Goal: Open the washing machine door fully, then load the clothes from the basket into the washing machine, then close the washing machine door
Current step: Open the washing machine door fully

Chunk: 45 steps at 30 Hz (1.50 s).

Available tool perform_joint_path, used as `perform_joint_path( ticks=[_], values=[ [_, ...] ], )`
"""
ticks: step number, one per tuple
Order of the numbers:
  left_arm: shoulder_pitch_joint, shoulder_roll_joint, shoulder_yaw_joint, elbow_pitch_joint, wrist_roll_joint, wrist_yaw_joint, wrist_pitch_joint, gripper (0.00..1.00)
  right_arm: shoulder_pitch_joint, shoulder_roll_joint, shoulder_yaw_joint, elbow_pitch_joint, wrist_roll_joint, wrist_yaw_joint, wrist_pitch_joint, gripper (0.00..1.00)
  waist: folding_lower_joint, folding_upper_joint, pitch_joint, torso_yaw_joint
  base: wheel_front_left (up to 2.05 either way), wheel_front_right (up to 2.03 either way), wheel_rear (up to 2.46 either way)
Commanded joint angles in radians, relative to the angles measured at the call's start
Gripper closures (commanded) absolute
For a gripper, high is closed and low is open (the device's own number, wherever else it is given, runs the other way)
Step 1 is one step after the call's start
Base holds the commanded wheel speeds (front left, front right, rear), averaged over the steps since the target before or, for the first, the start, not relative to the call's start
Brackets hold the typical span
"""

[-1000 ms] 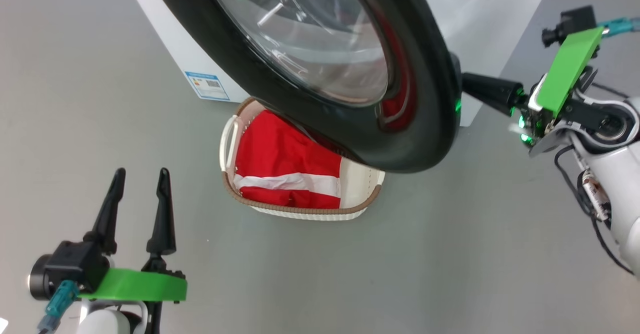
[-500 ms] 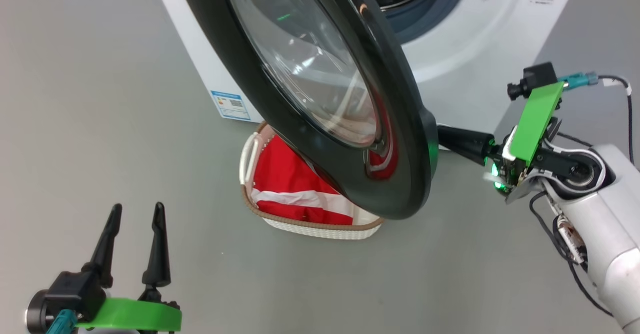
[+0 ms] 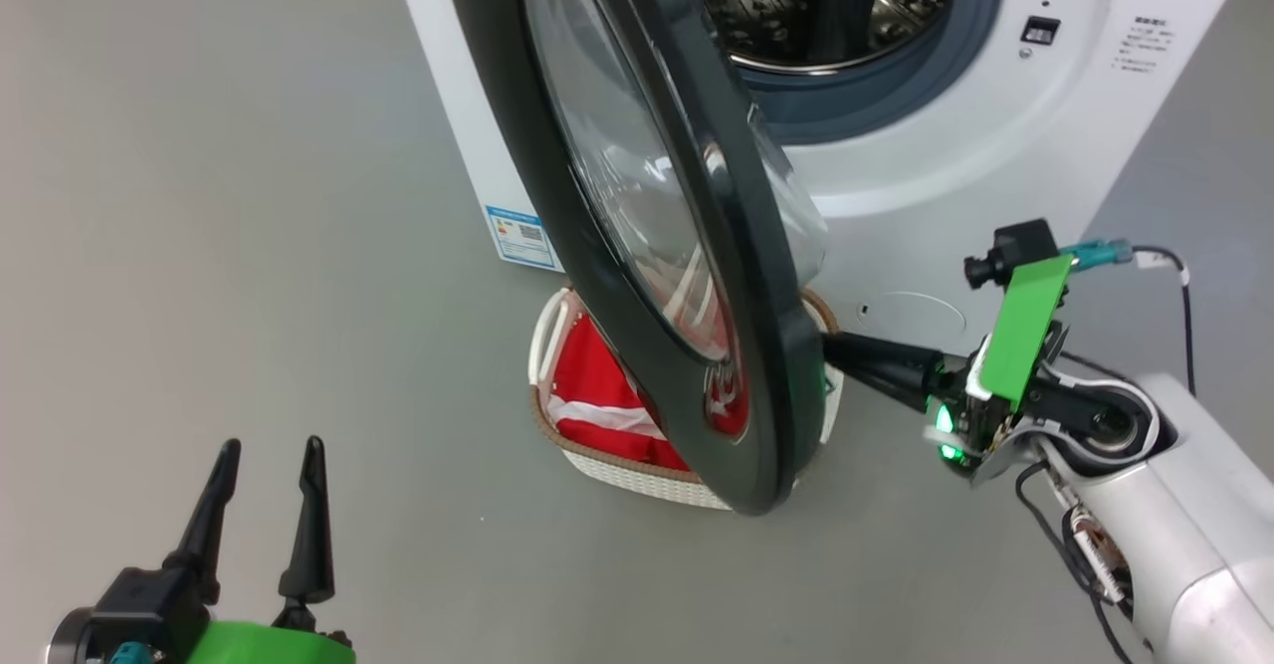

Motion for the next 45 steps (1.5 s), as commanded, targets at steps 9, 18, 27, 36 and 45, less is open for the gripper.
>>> perform_joint_path(
  ticks=[9,18,27,36,45],
  values=[
    [-0.003,0.025,0.027,-0.019,0.001,-0.003,-0.005,0.0,0.034,0.05,0.003,-0.041,0.001,0.002,0.009,1.0,0.0,0.0,-0.017,0.055,0.0,0.0,0.0],
    [-0.009,0.021,0.024,-0.02,0.001,-0.003,-0.005,0.0,0.032,0.066,-0.007,-0.034,-0.015,0.002,0.02,1.0,0.0,0.0,-0.015,0.075,0.0,0.0,0.0],
    [-0.006,0.019,0.034,-0.024,0.003,-0.003,-0.005,0.0,0.033,0.076,-0.018,-0.027,-0.029,0.002,0.03,1.0,0.0,0.0,-0.015,0.063,0.0,0.0,0.0],
    [-0.007,0.016,0.033,-0.024,0.003,-0.003,-0.005,0.0,0.038,0.084,-0.033,-0.026,-0.045,0.002,0.036,1.0,0.0,0.0,-0.017,0.051,0.0,0.0,0.0],
    [-0.008,0.015,0.03,-0.021,0.003,-0.003,-0.005,0.0,0.044,0.098,-0.038,-0.027,-0.056,0.002,0.044,1.0,0.0,0.0,-0.021,0.055,0.0,0.0,0.0]
  ],
)
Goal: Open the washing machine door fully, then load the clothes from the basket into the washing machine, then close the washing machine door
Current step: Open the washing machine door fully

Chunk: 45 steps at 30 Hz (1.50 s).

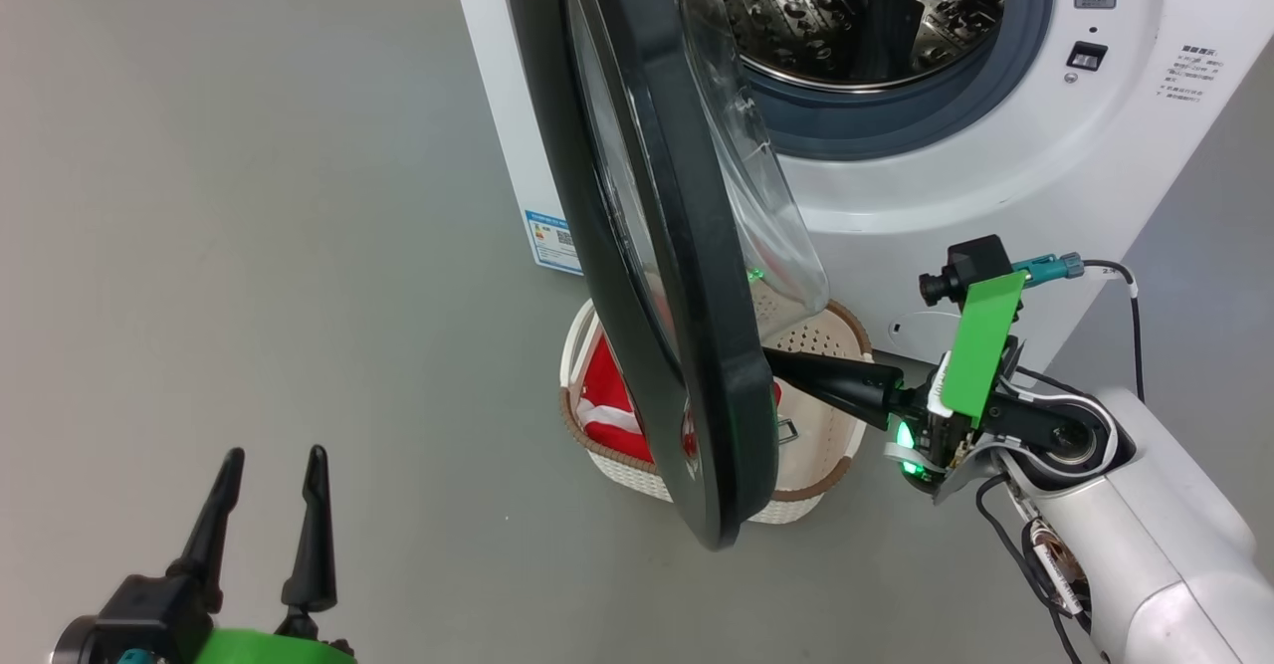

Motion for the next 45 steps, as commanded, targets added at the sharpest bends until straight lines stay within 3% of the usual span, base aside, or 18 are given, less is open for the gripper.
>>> perform_joint_path(
  ticks=[1,45],
  values=[
    [-0.022,0.015,0.034,-0.021,0.002,-0.003,-0.005,0.0,0.017,0.022,0.007,-0.024,-0.008,0.002,0.007,1.0,0.0,0.0,0.0,0.002,0.0,0.0,0.0],
    [-0.027,0.015,0.016,-0.011,-0.002,-0.003,-0.005,0.0,-0.039,0.181,0.031,-0.002,-0.067,0.002,0.05,1.0,0.0,0.0,-0.005,0.11,0.0,0.0,0.0]
  ],
)
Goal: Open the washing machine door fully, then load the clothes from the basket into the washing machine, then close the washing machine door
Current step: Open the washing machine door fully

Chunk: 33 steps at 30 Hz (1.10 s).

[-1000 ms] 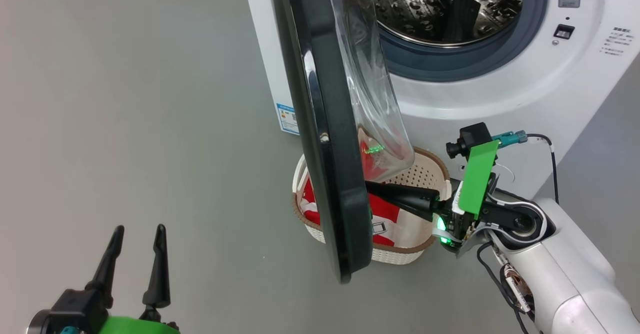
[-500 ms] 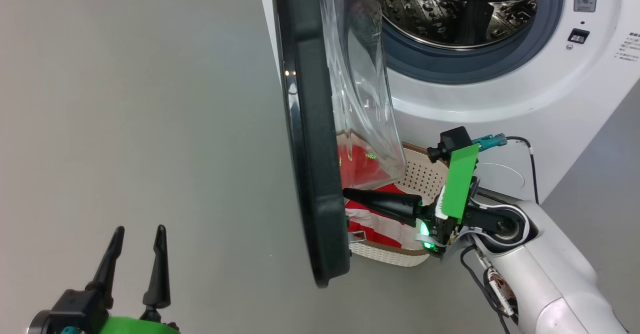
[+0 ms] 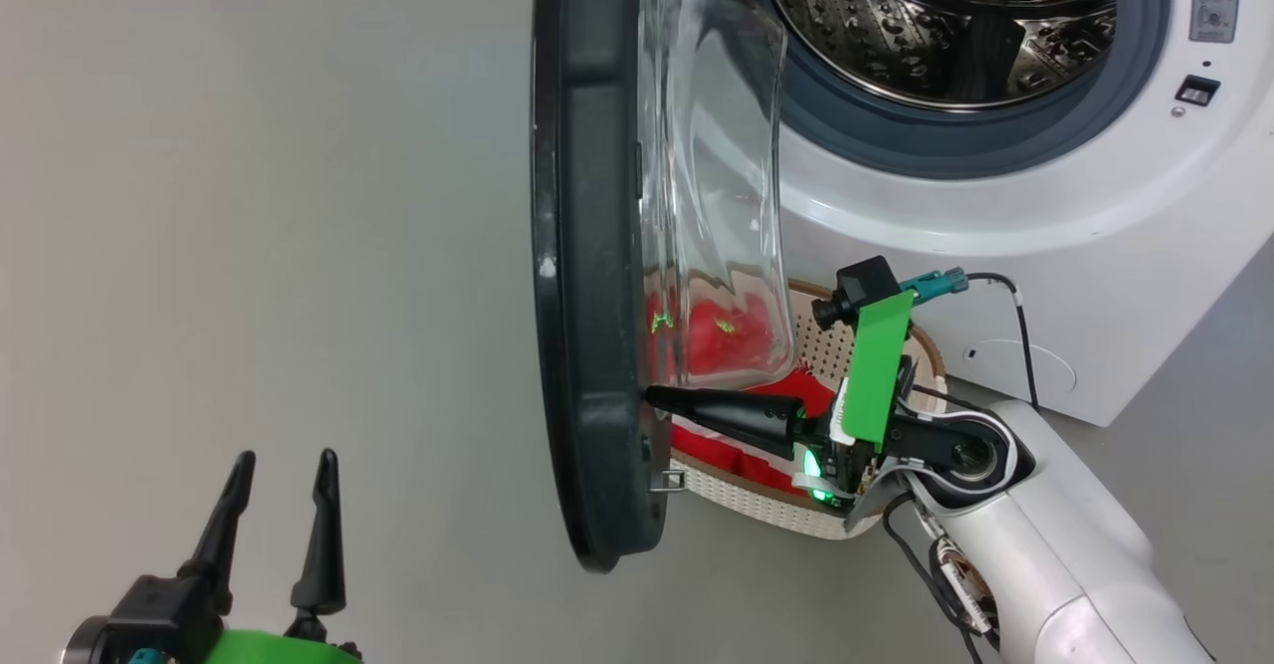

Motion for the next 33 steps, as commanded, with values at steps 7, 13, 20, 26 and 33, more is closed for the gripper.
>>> perform_joint_path(
  ticks=[7,13,20,26,33],
  values=[
    [-0.028,0.015,0.026,-0.018,-0.003,-0.003,-0.005,0.0,-0.052,0.051,0.025,-0.023,-0.01,0.002,-0.007,1.0,0.0,-0.0001,0.002,0.022,0.0,0.0,0.0],
    [-0.026,0.014,0.027,-0.018,-0.002,-0.003,-0.005,0.0,-0.057,0.058,0.036,-0.024,-0.007,0.002,-0.012,1.0,0.0,-0.0001,0.002,0.03,0.0,0.0,0.0],
    [-0.022,0.013,0.027,-0.014,0.002,-0.003,-0.005,0.0,-0.051,0.061,0.042,-0.028,-0.003,0.002,-0.013,1.0,0.0,-0.0001,-0.009,0.029,0.0,0.0,0.0],
    [-0.021,0.021,0.027,-0.014,0.003,-0.003,-0.005,0.0,-0.044,0.062,0.039,-0.029,0.0,0.002,-0.02,1.0,0.0,-0.0001,-0.018,0.019,0.0,0.0,0.0],
    [-0.015,0.023,0.031,-0.013,0.005,-0.003,-0.005,0.0,-0.031,0.06,0.024,-0.044,-0.012,0.002,-0.027,0.95,0.0,-0.0001,-0.032,0.001,0.0,0.0,0.0]
  ],
)
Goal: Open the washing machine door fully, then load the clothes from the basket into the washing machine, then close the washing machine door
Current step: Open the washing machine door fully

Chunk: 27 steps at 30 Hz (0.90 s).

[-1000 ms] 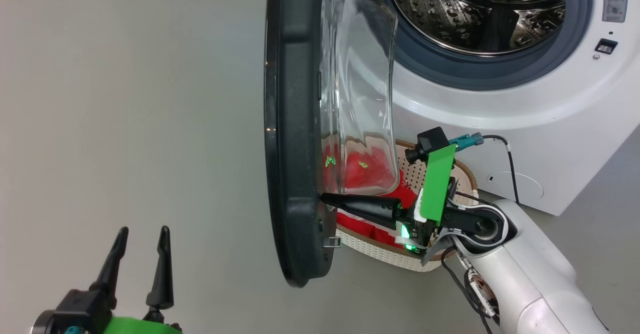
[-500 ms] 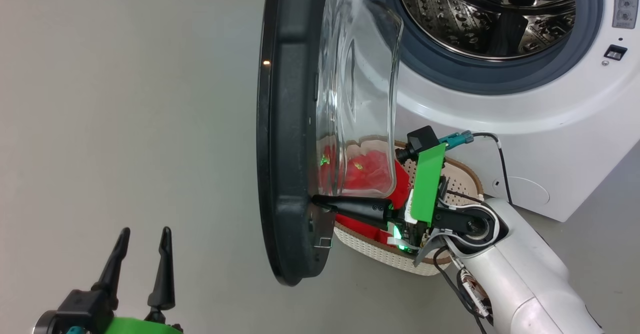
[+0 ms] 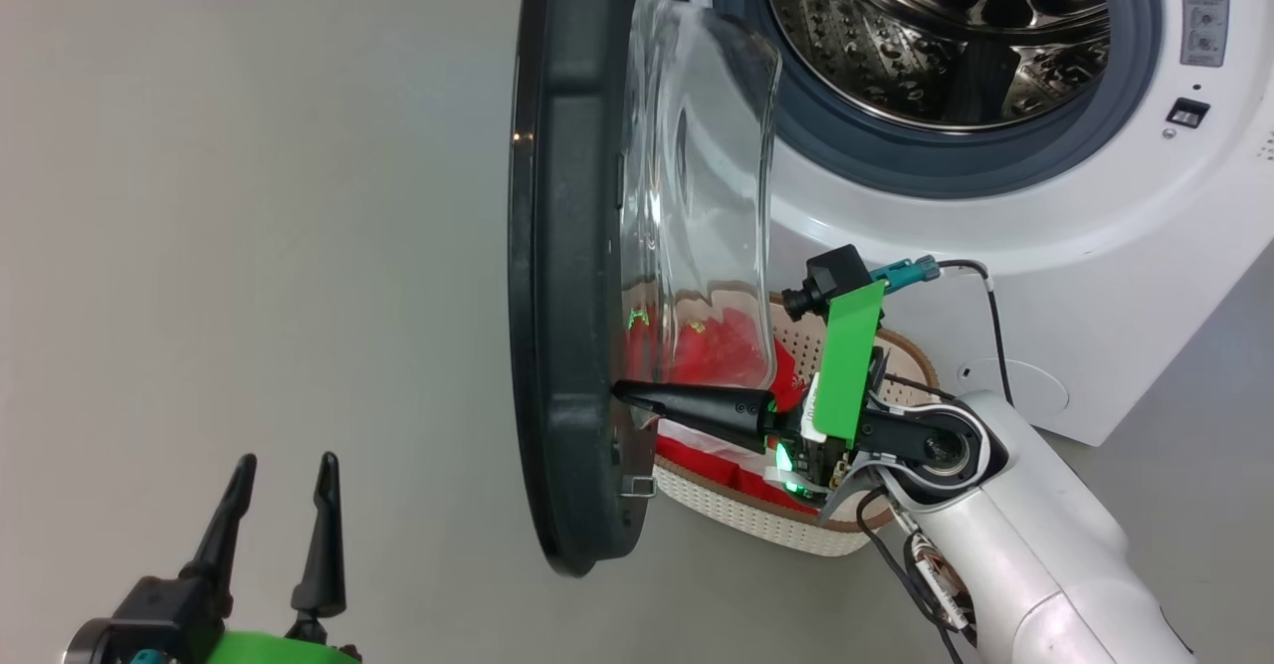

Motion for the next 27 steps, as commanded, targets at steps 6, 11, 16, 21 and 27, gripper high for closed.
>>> perform_joint_path(
  ticks=[6,11,16,21,27],
  values=[
    [-0.007,0.029,0.044,-0.027,0.005,-0.003,-0.005,0.0,0.02,0.007,-0.022,-0.065,-0.022,0.002,-0.021,0.0,0.0,0.0,-0.024,-0.025,0.0,0.0,0.0],
    [0.003,0.029,0.056,-0.043,0.004,-0.003,-0.005,0.0,0.044,-0.016,-0.039,-0.127,-0.056,0.002,-0.054,0.0,0.0,0.0,-0.033,-0.049,0.0,0.0,0.0],
    [0.002,0.026,0.051,-0.052,0.001,-0.003,-0.005,0.0,0.077,-0.037,-0.074,-0.239,-0.113,0.002,-0.148,0.0,0.0,0.0,-0.034,-0.066,0.0,0.0,0.0],
    [-0.001,0.026,0.046,-0.056,-0.001,-0.003,-0.005,0.0,0.116,-0.084,-0.072,-0.354,-0.234,0.002,-0.273,0.0,0.0,0.0,-0.037,-0.082,0.0,0.0,0.0],
    [0.0,0.024,0.043,-0.061,0.002,-0.003,-0.005,0.0,0.18,-0.146,-0.049,-0.455,-0.349,0.002,-0.439,0.0,0.0,0.0,-0.045,-0.092,0.0,0.0,0.0]
  ],
)
